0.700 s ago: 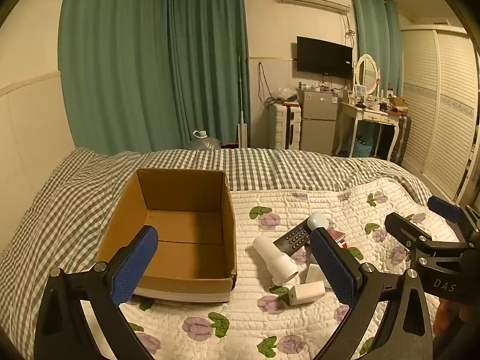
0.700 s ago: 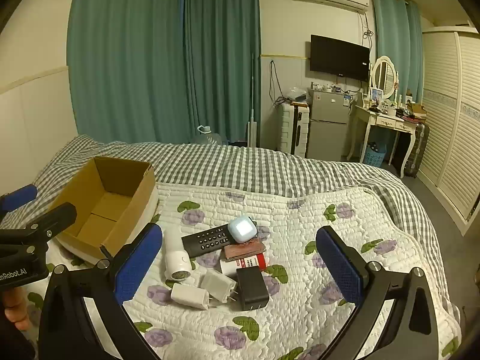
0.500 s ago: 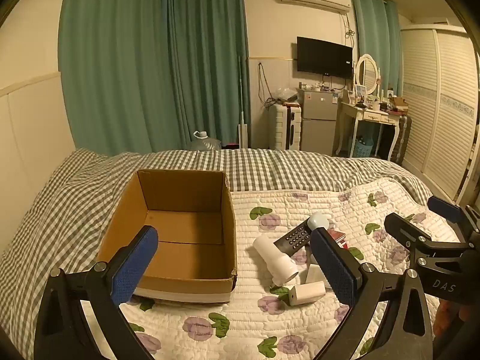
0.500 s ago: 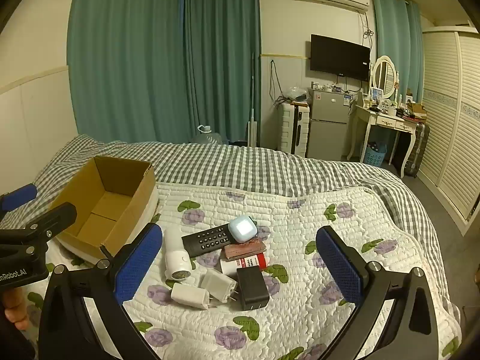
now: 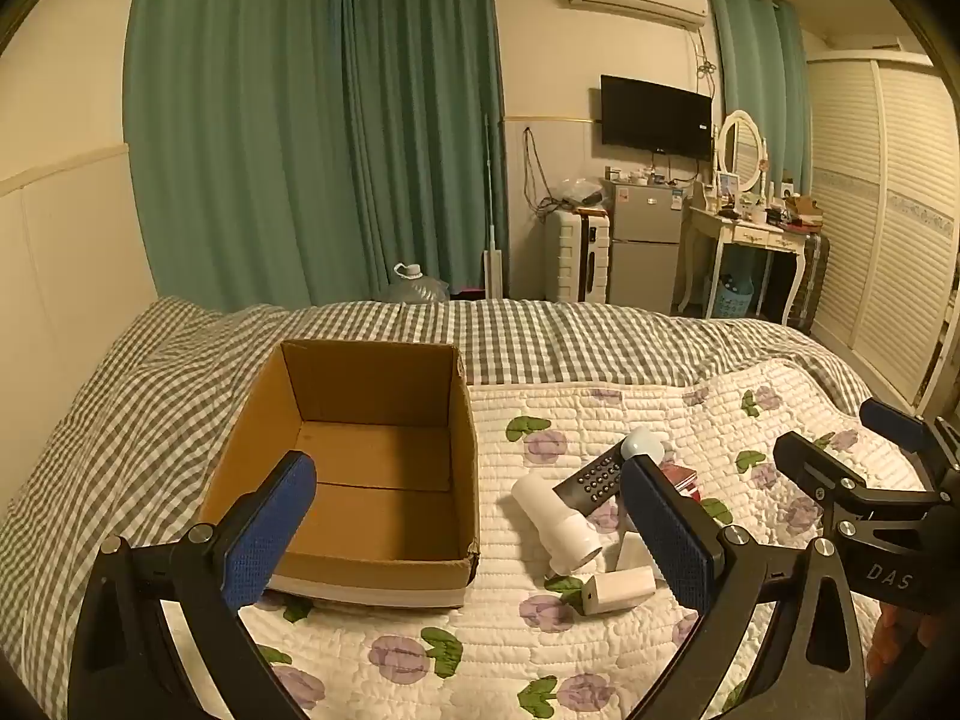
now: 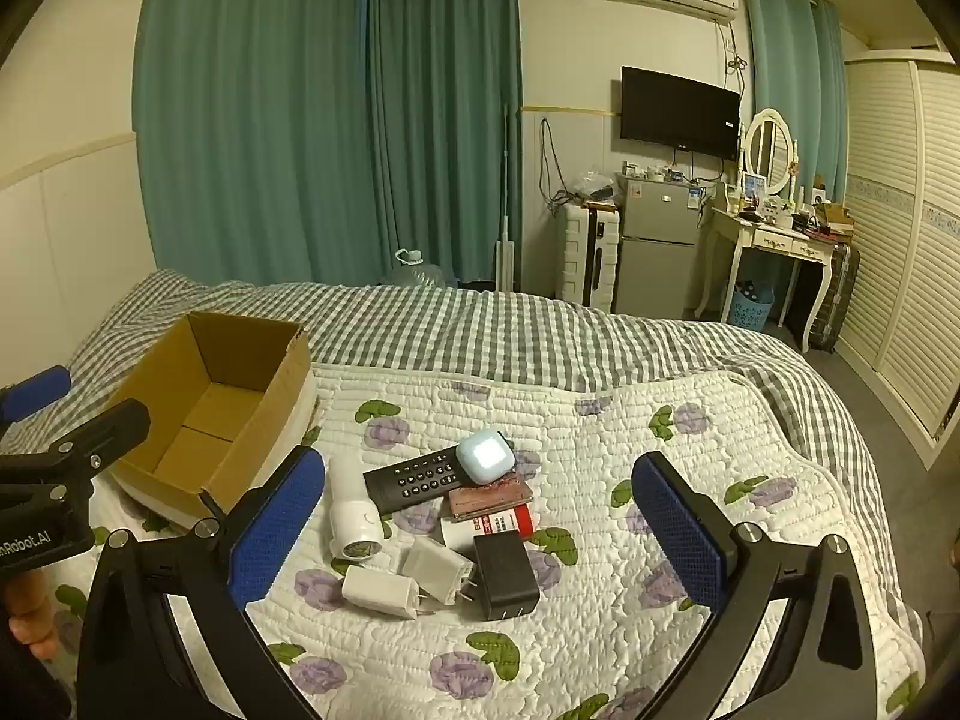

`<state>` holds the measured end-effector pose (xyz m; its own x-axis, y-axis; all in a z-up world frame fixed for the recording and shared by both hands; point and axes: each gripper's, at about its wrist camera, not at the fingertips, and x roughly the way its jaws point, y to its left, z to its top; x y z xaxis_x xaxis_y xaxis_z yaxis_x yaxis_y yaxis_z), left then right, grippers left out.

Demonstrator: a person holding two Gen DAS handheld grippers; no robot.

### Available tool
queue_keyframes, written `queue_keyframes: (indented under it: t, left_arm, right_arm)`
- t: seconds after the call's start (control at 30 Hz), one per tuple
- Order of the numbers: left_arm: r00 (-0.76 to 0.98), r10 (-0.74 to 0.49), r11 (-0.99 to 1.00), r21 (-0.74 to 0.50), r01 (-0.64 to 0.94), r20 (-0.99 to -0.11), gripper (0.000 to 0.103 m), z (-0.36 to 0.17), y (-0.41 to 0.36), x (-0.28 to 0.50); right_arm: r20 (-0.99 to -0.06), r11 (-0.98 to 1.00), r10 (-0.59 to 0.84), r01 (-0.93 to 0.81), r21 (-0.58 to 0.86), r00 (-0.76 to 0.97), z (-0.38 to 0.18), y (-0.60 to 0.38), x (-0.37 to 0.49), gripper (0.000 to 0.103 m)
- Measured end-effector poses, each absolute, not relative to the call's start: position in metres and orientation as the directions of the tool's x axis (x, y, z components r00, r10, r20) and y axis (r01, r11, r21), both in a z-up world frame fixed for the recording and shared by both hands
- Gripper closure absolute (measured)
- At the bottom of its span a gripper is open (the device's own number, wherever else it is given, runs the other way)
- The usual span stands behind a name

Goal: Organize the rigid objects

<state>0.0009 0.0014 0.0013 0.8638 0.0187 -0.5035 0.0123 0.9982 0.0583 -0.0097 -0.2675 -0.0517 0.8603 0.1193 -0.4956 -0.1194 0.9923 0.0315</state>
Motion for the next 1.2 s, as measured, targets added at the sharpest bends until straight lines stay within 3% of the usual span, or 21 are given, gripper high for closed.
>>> queue_keyframes:
  t: [1.2]
  left_arm:
    - [0.863, 0.023, 0.999, 0.053, 0.004, -0.504, 0.000, -0.0006, 0.0024, 0.0009]
  right_arm:
    - [-0.499, 0.992, 0.121, -0.120, 0.034, 0.858, -0.0540, -0.2664, -0.0088, 0.000]
